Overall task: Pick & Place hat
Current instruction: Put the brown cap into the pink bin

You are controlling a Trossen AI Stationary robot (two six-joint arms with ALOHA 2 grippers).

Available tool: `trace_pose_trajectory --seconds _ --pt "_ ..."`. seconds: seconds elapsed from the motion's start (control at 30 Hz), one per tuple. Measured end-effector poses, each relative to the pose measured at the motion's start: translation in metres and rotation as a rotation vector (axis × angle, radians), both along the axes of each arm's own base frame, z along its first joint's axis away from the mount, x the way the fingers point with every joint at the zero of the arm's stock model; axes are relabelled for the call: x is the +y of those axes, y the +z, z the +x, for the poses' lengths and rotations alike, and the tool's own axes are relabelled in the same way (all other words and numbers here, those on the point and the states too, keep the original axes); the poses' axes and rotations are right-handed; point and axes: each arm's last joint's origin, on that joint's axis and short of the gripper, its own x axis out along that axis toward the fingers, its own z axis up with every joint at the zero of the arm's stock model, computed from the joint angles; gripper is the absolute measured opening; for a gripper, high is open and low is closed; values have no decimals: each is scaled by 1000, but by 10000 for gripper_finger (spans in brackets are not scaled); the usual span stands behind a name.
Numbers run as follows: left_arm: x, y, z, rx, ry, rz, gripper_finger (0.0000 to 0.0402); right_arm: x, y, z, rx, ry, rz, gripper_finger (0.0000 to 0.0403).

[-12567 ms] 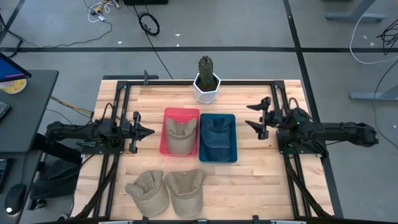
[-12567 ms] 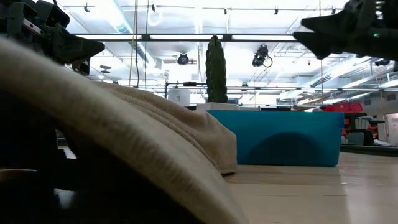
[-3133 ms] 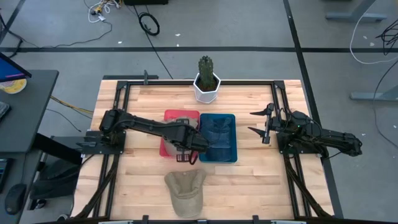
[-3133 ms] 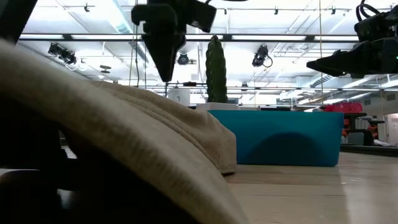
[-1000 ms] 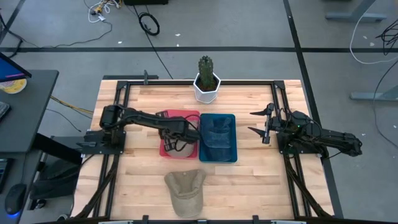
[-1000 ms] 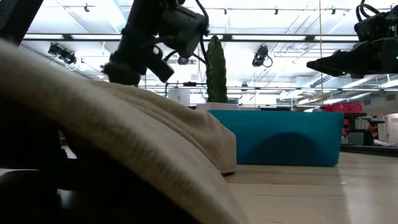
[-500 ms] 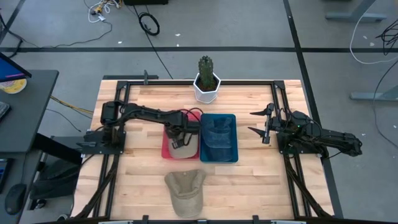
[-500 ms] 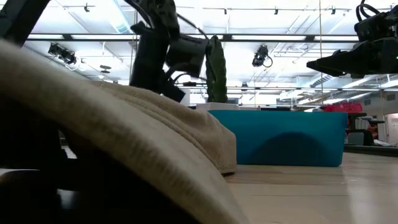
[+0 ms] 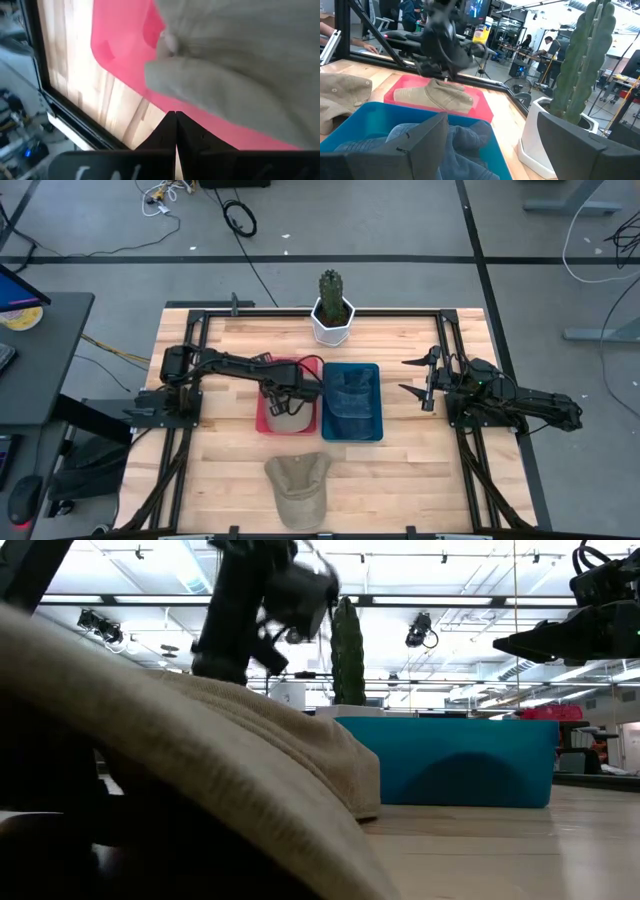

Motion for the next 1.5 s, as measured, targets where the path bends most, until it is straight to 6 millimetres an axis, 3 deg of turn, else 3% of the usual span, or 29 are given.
trace_pose_trajectory --seconds 0.17,0.47,0.93,1.13,1.5 --pt "-26 30 15 -121 -71 -5 17 0 0 0 0 0 0 312" --pt "-95 72 28 -310 -343 -178 64 0 0 0 0 0 0 312" --pt "-190 81 36 -659 -499 -511 214 0 0 0 0 0 0 312" --pt "-208 72 38 -683 -481 -562 238 0 0 0 0 0 0 312" --pt "-229 15 54 -551 -457 -658 238 0 0 0 0 0 0 312"
